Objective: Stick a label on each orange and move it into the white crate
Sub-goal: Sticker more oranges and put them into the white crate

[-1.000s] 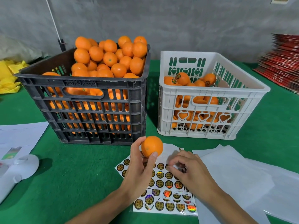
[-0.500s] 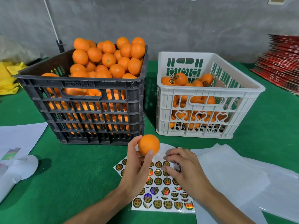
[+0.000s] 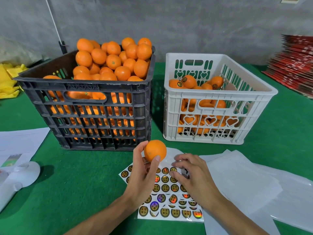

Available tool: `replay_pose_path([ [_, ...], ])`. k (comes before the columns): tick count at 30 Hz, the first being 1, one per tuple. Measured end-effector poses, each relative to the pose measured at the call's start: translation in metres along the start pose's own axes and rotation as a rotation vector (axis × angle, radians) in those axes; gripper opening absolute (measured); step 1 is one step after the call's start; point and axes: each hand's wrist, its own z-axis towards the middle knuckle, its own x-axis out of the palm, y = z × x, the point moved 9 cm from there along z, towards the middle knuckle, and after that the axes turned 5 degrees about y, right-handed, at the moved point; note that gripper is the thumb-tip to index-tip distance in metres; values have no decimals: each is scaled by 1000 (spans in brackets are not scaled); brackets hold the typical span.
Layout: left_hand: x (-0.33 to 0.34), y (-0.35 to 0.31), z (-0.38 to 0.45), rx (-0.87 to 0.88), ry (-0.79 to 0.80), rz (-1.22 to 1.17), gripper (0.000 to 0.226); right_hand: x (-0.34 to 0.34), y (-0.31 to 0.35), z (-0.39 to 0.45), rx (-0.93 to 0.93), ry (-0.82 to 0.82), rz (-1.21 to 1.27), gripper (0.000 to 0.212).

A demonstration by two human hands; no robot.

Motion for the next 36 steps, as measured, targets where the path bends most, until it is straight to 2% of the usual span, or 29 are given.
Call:
replay_pose_path([
  [6, 0, -2, 1, 6, -2, 5, 48, -2, 4, -1, -11, -33, 4, 25],
  [16, -1, 4, 1, -3, -5, 12, 52, -5, 13, -4, -51, -97, -51, 20],
  [22, 1, 3, 1, 16, 7, 29, 50, -9, 24, -6, -160, -177, -118, 17],
  [24, 1, 2, 2, 25, 9, 33, 50, -9, 21, -5, -142, -141, -6, 11],
  [27, 1, 1, 2, 16, 16, 33, 52, -9, 5, 0, 23, -58, 450, 6],
  [29, 2, 0, 2, 10, 22, 50, 58, -17, 5, 7, 81, -91, 680, 5],
  [36, 4, -23, 4, 90, 44, -40, 60, -31, 39, 24, 80, -237, 791, 8],
])
